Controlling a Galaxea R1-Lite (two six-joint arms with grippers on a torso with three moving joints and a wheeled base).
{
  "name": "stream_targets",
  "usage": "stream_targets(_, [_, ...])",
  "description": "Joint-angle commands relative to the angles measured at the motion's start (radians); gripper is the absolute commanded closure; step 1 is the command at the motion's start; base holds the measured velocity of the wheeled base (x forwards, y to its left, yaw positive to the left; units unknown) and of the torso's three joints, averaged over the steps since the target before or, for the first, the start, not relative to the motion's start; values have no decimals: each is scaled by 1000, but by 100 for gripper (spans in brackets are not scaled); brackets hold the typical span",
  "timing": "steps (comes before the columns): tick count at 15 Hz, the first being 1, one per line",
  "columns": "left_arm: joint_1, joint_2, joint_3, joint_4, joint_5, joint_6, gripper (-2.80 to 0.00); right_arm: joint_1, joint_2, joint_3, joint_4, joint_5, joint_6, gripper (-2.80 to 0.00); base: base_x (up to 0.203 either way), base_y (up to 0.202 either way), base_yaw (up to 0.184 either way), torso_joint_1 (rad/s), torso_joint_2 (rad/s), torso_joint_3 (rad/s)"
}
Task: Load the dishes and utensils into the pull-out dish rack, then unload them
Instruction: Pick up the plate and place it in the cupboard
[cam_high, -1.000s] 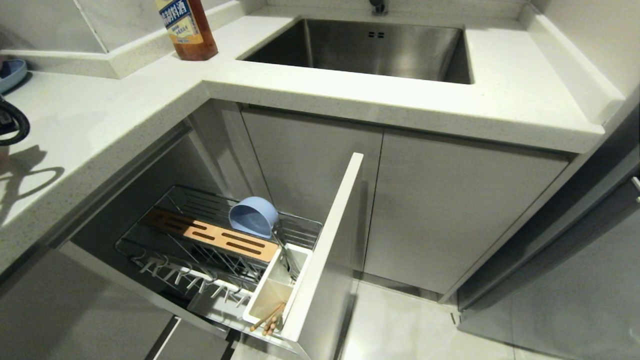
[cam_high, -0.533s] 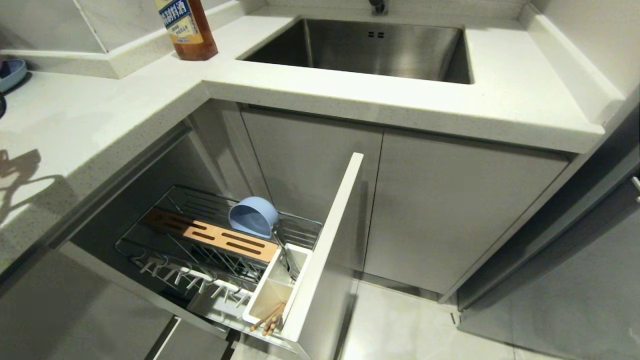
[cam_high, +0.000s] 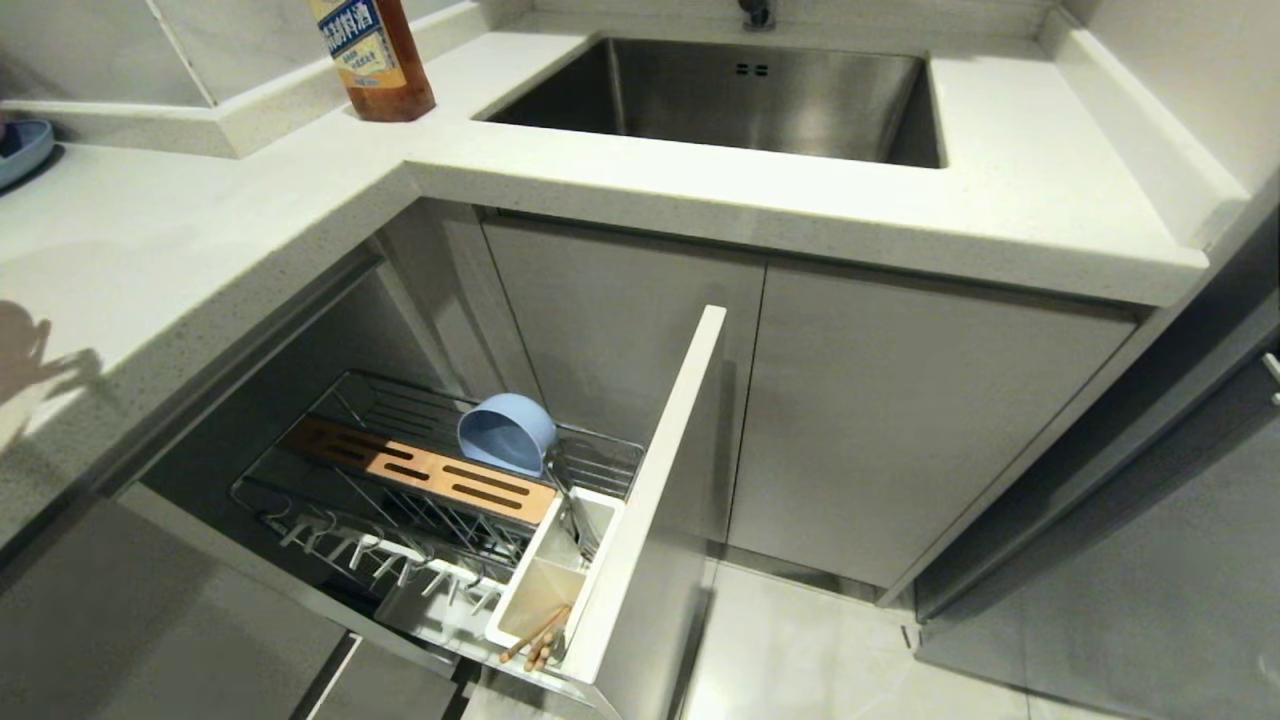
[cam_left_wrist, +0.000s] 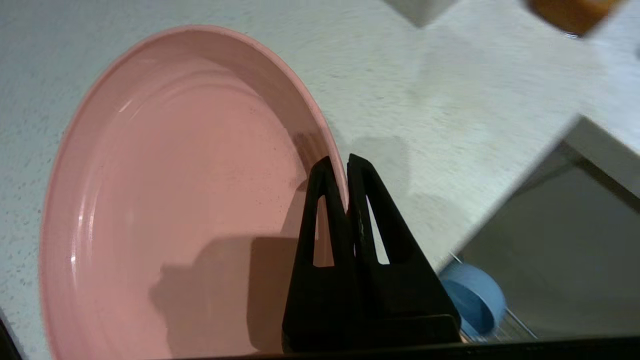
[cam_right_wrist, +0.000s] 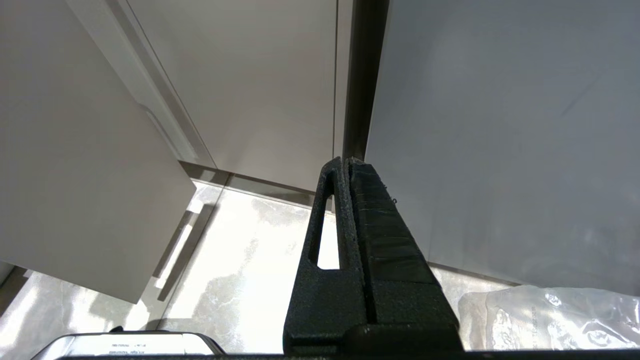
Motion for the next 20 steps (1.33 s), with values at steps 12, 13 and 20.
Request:
stream_targets(12, [-659, -277, 133, 5, 19, -40, 0, 0, 0, 2, 0, 0, 1, 0, 0, 0, 0, 0, 0, 0])
stream_targets(13, [-705, -286, 164, -57, 19, -67, 0, 2, 0, 2, 0, 0, 0, 0, 0, 0, 0, 0, 0, 0])
stream_targets(20, [-845, -296, 422, -471, 49, -205, 0, 2, 0, 2, 0, 0, 1, 0, 0, 0, 0, 0, 0, 0])
